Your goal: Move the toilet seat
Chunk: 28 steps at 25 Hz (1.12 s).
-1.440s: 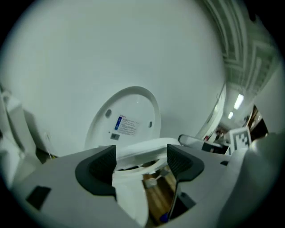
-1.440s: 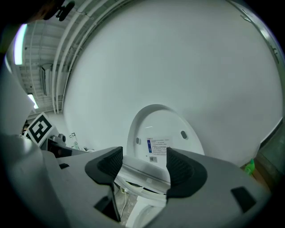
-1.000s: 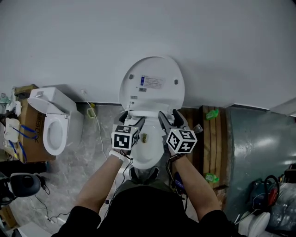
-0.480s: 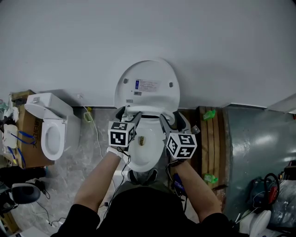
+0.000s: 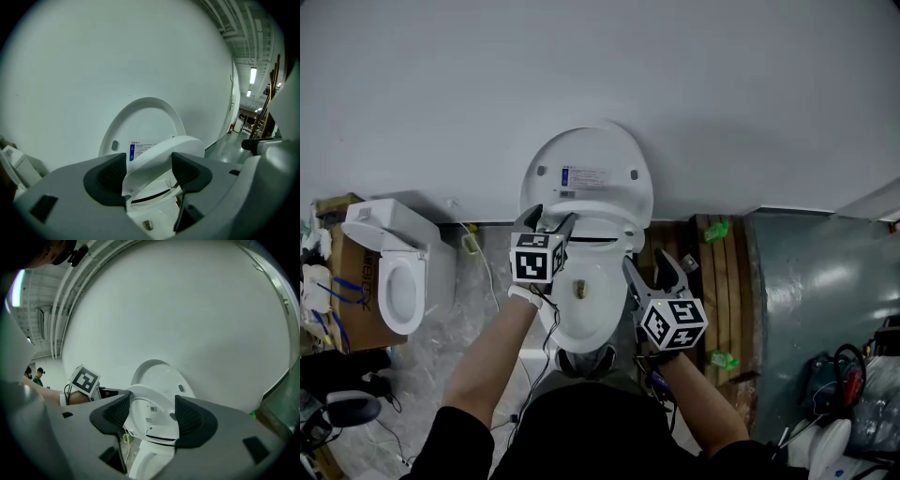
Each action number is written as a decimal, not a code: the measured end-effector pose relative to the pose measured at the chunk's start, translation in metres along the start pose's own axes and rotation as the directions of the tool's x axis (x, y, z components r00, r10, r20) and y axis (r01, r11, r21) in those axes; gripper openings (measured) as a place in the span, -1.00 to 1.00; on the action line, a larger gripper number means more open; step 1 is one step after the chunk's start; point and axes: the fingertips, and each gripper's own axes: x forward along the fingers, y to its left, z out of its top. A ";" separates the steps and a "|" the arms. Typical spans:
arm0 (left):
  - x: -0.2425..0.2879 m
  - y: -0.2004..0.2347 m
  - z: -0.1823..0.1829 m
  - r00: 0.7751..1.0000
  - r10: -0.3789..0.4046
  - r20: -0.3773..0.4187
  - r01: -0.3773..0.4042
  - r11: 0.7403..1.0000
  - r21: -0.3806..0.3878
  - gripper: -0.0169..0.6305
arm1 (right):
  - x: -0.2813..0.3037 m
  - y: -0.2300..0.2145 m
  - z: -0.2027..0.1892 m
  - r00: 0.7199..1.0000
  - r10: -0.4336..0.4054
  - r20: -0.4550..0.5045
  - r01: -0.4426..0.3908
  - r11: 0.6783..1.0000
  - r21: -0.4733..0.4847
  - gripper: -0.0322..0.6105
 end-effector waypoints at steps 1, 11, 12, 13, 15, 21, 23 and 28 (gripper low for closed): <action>0.003 0.001 0.002 1.000 0.001 -0.002 -0.001 1.000 0.005 0.02 | -0.002 0.002 0.000 1.000 0.005 0.000 -0.005 1.000 0.007 0.12; 0.030 0.014 0.019 1.000 0.014 -0.010 -0.014 0.999 -0.050 0.02 | -0.011 0.011 0.002 1.000 0.029 -0.011 -0.029 0.999 0.020 0.12; 0.033 0.015 0.021 1.000 0.014 -0.012 -0.015 0.999 -0.051 0.02 | -0.012 0.009 0.003 1.000 0.024 -0.011 -0.024 0.999 0.021 0.12; 0.035 0.016 0.022 1.000 0.015 -0.014 -0.016 0.999 -0.051 0.02 | -0.013 0.008 0.003 1.000 0.020 -0.010 -0.020 1.000 0.022 0.12; 0.040 0.019 0.025 1.000 0.016 -0.021 -0.017 0.999 -0.048 0.02 | -0.016 0.006 0.004 1.000 0.010 -0.004 -0.010 1.000 0.026 0.12; 0.050 0.023 0.031 0.999 0.024 -0.030 -0.025 0.999 -0.034 0.02 | -0.025 0.006 0.006 1.000 0.001 0.005 -0.002 0.999 0.046 0.12; 0.052 0.024 0.032 0.999 0.031 -0.033 -0.032 0.999 -0.021 0.02 | -0.029 0.007 0.004 1.000 0.002 0.005 -0.002 0.999 0.054 0.12; 0.062 0.028 0.034 0.998 0.037 -0.050 -0.038 0.999 -0.019 0.02 | -0.032 0.013 -0.002 1.000 0.010 -0.006 -0.010 0.998 0.069 0.12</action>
